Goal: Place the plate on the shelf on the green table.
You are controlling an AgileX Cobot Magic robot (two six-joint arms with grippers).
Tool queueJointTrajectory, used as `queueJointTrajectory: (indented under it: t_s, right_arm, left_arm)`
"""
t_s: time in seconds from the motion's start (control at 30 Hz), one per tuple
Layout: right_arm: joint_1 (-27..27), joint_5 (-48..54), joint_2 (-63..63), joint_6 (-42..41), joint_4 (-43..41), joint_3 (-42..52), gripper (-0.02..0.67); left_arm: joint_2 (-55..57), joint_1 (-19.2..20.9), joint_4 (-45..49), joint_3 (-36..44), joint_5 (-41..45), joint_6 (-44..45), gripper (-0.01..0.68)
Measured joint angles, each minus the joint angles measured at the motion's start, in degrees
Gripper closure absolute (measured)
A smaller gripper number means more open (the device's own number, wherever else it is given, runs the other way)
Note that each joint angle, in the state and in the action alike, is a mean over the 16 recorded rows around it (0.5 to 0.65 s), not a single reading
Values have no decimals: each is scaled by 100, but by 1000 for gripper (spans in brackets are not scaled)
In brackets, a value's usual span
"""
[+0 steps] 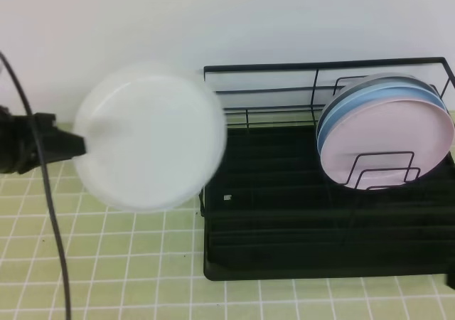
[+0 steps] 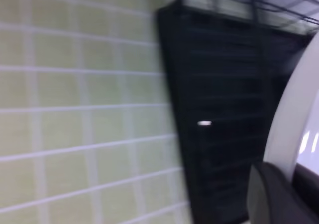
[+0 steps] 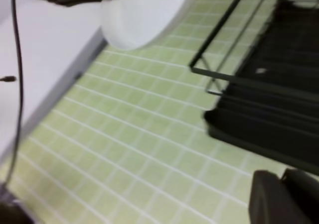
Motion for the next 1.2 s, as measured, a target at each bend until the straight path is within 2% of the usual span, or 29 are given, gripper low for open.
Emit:
queueJointTrajectory:
  t_s: [0.17,0.4,0.63,0.87,1.2]
  right_arm:
    - [0,-138,676,-664,1064,-20,509]
    - [0,-143,1595,-1657,2460,-173,333]
    - [0,-17,2186,-2233,3236,-392,191]
    - [0,24,2422,-2507,3552,-508,155]
    - [0,-281,2540,-2695,3511,-523,153]
  left_arm:
    - [-434,-551,88,0,-43,-127,666]
    - [-735,-1447,244,0,-169,-344,666]
    - [-795,-2028,273,0,-314,-466,666]
    - [-807,-2324,270,0,-397,-508,666]
    - [-818,-2425,251,0,-418,-529,667]
